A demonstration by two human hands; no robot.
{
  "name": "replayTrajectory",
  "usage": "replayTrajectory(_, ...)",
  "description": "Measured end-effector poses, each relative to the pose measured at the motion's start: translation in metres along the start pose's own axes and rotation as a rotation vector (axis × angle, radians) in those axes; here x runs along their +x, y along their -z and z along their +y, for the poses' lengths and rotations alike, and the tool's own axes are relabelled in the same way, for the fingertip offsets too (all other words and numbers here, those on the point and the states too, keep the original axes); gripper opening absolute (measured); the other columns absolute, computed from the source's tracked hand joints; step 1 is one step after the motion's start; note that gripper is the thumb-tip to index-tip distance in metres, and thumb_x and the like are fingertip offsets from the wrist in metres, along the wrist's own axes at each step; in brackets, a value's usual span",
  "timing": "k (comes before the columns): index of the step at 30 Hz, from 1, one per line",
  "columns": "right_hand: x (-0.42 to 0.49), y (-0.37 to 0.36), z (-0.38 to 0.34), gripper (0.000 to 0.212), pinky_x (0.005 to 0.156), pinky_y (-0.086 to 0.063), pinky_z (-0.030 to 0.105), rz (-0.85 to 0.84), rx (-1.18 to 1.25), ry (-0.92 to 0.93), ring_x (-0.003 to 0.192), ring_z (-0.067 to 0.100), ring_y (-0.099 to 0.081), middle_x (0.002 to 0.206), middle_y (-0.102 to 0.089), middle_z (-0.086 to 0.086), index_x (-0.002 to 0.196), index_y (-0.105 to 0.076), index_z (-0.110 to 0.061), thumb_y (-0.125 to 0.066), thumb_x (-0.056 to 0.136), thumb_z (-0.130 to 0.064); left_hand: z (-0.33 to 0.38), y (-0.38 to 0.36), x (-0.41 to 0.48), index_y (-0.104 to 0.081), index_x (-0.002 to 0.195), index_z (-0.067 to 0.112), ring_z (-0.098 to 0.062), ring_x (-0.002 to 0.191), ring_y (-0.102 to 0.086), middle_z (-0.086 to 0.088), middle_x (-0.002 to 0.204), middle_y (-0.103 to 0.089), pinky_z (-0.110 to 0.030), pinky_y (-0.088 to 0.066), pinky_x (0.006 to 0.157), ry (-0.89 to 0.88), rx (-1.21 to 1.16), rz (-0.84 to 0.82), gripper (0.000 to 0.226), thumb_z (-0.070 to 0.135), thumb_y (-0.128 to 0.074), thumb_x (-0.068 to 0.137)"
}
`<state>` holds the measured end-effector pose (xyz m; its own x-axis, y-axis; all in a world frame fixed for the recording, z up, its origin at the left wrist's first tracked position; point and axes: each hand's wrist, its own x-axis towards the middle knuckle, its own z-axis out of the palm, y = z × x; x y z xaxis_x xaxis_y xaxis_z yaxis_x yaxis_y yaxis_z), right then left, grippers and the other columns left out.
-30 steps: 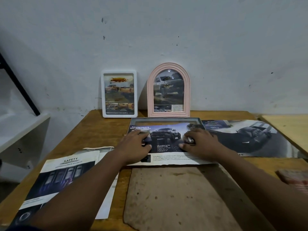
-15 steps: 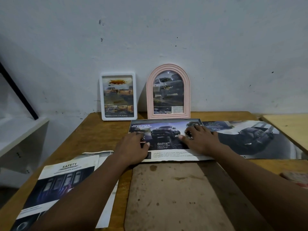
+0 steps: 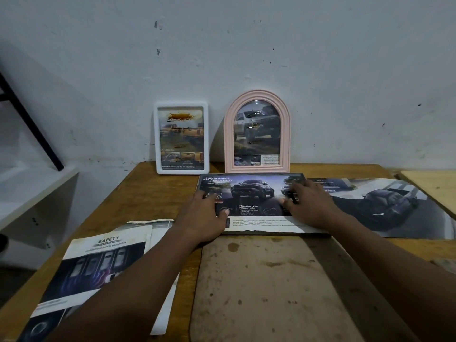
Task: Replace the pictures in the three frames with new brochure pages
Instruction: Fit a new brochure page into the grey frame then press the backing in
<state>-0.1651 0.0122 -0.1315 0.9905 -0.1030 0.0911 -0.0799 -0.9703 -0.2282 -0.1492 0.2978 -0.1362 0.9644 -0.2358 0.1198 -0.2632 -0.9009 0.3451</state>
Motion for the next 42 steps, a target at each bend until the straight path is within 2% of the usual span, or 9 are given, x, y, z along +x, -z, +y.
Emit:
replayTrajectory(6,-0.011,-0.003,-0.005,0.057,0.11,-0.036,0.049,0.011,-0.025,0.043,0.139,0.028,-0.034,0.15,-0.04,0.009,0.143,-0.044,-0.018,-0.038,0.099,-0.054,0.003,0.006,0.007,-0.042,0.149,0.028,-0.026,0.14,-0.037,-0.005,0.155,-0.036,-0.047,-0.042,0.11,0.042,-0.054,-0.015,0.062,0.058,-0.05,0.095)
replayTrajectory(10,-0.011,0.002,-0.009,0.045,0.109,-0.035,0.047,0.171,-0.03,0.104,0.137,0.023,-0.039,0.147,-0.048,0.003,0.137,-0.051,-0.023,-0.046,0.099,-0.048,0.005,0.006,0.008,-0.026,0.157,0.033,-0.029,0.156,-0.003,-0.003,0.17,-0.008,-0.053,-0.013,0.125,-0.055,0.051,-0.004,0.071,0.065,-0.044,0.096)
replayTrajectory(13,-0.009,0.003,-0.012,0.047,0.105,-0.041,0.045,0.076,0.025,0.177,0.129,0.02,-0.046,0.141,-0.053,0.001,0.132,-0.056,-0.027,-0.044,0.098,-0.056,0.004,0.003,0.01,-0.019,0.16,0.036,-0.029,0.156,0.008,-0.002,0.171,-0.001,-0.057,0.001,0.123,-0.022,0.093,-0.118,0.076,0.071,-0.039,0.095)
replayTrajectory(16,-0.012,-0.004,-0.011,0.047,0.099,-0.045,0.043,-0.029,0.027,0.217,0.116,0.018,-0.052,0.129,-0.058,-0.003,0.125,-0.057,-0.03,-0.044,0.094,-0.062,0.002,-0.001,0.013,-0.028,0.157,0.036,-0.029,0.156,0.003,-0.001,0.17,-0.011,-0.061,-0.004,0.121,0.012,0.014,-0.141,0.076,0.072,-0.045,0.093)
replayTrajectory(22,-0.017,-0.005,-0.011,0.046,0.096,-0.047,0.041,0.074,0.145,0.186,0.116,0.018,-0.052,0.126,-0.058,-0.002,0.122,-0.059,-0.029,-0.056,0.089,-0.061,-0.003,0.0,0.011,-0.024,0.159,0.037,-0.026,0.156,0.003,-0.001,0.17,-0.008,-0.058,-0.007,0.123,-0.014,-0.033,-0.141,0.078,0.071,-0.049,0.092)
replayTrajectory(30,-0.033,0.005,-0.016,0.055,0.107,-0.04,0.047,-0.109,0.221,0.219,0.125,0.013,-0.043,0.139,-0.048,-0.009,0.131,-0.053,-0.041,-0.061,0.083,-0.066,-0.005,0.004,0.019,-0.009,0.159,0.044,-0.028,0.155,0.013,0.0,0.17,0.007,-0.06,0.003,0.121,-0.059,0.049,-0.33,0.121,0.102,-0.037,0.057)
replayTrajectory(33,-0.031,0.01,-0.017,0.054,0.105,-0.042,0.044,-0.142,0.245,0.206,0.121,0.013,-0.045,0.134,-0.049,-0.008,0.128,-0.055,-0.041,-0.067,0.08,-0.063,-0.007,0.007,0.019,-0.011,0.159,0.044,-0.027,0.156,0.01,0.002,0.171,0.004,-0.059,0.001,0.121,-0.059,0.009,-0.342,0.132,0.106,-0.039,0.045)
replayTrajectory(39,-0.019,0.013,-0.009,0.071,0.108,-0.038,0.054,0.023,0.159,0.125,0.133,0.023,-0.042,0.147,-0.046,0.001,0.135,-0.052,-0.033,-0.04,0.083,-0.08,-0.008,0.008,0.017,-0.048,0.144,0.037,-0.021,0.134,-0.048,0.005,0.152,-0.044,-0.053,-0.045,0.107,0.024,-0.54,-0.162,0.091,0.083,-0.064,0.067)
replayTrajectory(42,-0.015,0.002,0.0,0.069,0.117,-0.024,0.055,-0.068,0.024,0.099,0.146,0.026,-0.027,0.159,-0.03,0.003,0.149,-0.034,-0.032,-0.034,0.092,-0.072,-0.013,0.004,0.019,-0.048,0.146,0.03,-0.017,0.129,-0.051,0.006,0.144,-0.049,-0.047,-0.049,0.104,-0.01,-0.477,-0.078,0.072,0.062,-0.068,0.085)
